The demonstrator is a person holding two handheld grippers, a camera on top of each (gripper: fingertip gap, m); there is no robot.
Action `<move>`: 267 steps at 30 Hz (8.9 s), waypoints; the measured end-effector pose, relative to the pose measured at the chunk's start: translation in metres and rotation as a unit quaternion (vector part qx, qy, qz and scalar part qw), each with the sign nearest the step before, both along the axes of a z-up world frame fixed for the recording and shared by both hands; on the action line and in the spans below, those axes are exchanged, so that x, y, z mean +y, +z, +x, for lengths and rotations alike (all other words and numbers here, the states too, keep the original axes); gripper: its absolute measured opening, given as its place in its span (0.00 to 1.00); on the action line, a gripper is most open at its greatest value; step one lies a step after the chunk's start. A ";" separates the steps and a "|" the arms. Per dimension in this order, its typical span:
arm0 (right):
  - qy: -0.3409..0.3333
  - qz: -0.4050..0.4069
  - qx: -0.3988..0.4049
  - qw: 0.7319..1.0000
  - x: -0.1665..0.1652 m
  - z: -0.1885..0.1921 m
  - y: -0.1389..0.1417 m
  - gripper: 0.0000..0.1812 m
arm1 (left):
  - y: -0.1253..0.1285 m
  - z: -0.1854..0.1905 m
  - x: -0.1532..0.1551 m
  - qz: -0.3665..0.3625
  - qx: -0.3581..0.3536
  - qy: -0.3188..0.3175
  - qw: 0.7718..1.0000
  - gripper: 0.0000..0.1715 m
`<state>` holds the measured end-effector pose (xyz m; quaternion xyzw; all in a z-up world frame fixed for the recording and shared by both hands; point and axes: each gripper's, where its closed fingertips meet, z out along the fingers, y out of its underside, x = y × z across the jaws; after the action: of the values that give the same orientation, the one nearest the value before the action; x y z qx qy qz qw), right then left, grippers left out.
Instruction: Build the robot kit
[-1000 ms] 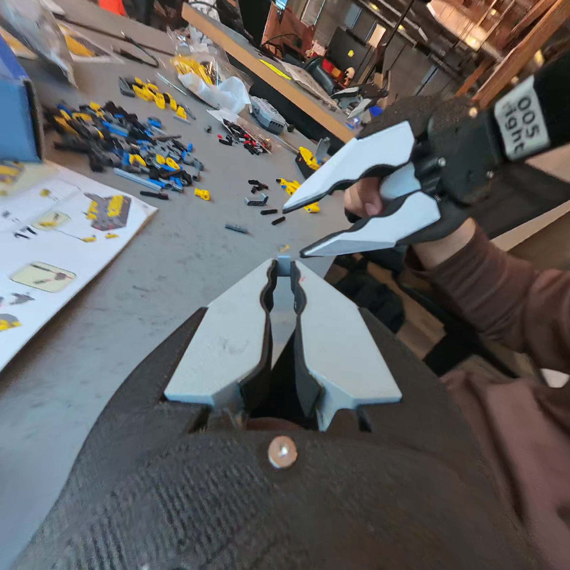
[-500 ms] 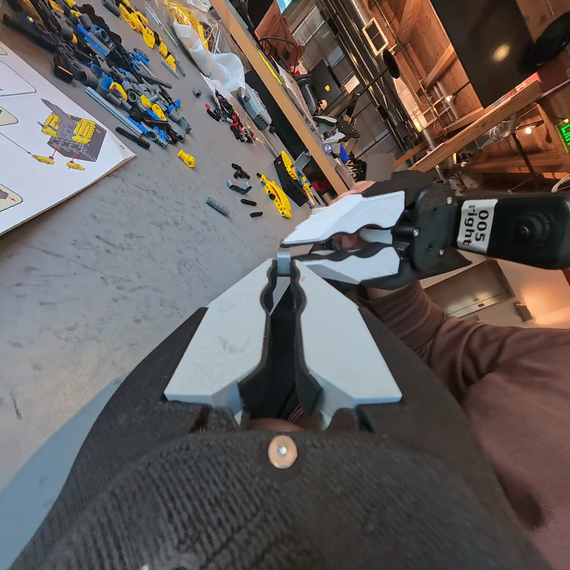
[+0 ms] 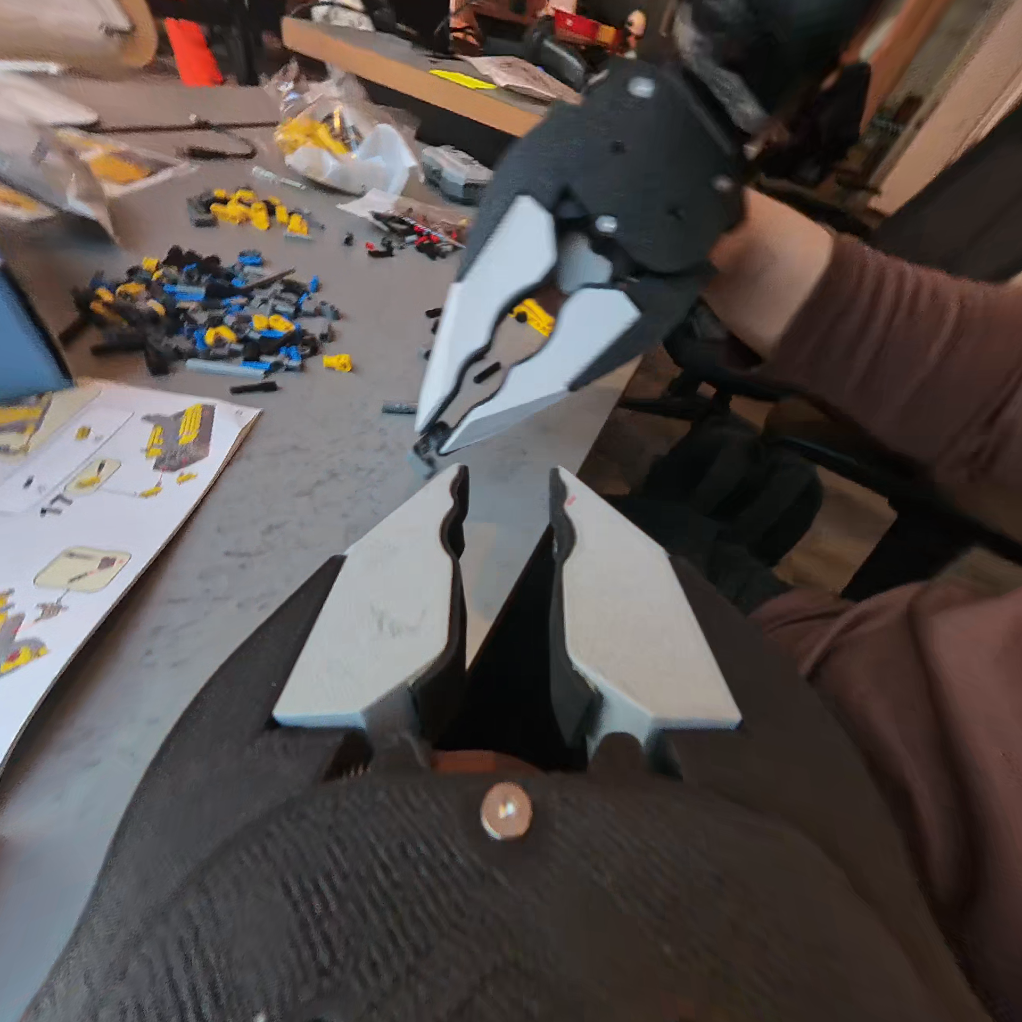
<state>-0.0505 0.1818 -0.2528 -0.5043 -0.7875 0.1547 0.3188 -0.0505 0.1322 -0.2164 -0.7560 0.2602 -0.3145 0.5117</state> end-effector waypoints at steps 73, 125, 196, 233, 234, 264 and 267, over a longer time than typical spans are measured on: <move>-0.385 -0.111 -0.009 0.916 0.125 0.146 -0.010 0.02 | -0.063 0.048 -0.051 0.039 0.175 -0.151 0.972 0.14; -0.119 -0.283 0.104 0.946 -0.059 -0.004 0.039 0.11 | -0.002 -0.001 -0.002 0.268 0.255 0.028 0.929 0.01; -0.227 -0.280 0.195 0.912 -0.003 0.006 0.025 0.02 | -0.027 -0.006 0.006 0.126 0.179 0.029 0.975 0.08; -0.202 -0.339 0.151 0.907 0.000 0.004 0.006 0.02 | -0.005 -0.023 0.018 0.087 0.132 0.021 0.987 0.08; -0.199 -0.325 0.147 0.913 0.003 0.003 0.009 0.02 | -0.006 -0.027 0.023 0.081 0.141 0.023 0.986 0.09; -0.192 -0.235 -0.003 0.953 0.017 -0.008 -0.007 0.02 | -0.062 -0.013 0.060 -0.018 0.282 -0.084 0.956 0.07; -0.202 -0.252 0.017 0.946 0.017 -0.006 -0.004 0.02 | -0.062 -0.013 0.060 -0.009 0.288 -0.083 0.954 0.07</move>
<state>-0.0568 0.1993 -0.2568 -0.7143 -0.5987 0.2888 0.2191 -0.0639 0.1919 -0.2784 -0.7950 0.4553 -0.1268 0.3803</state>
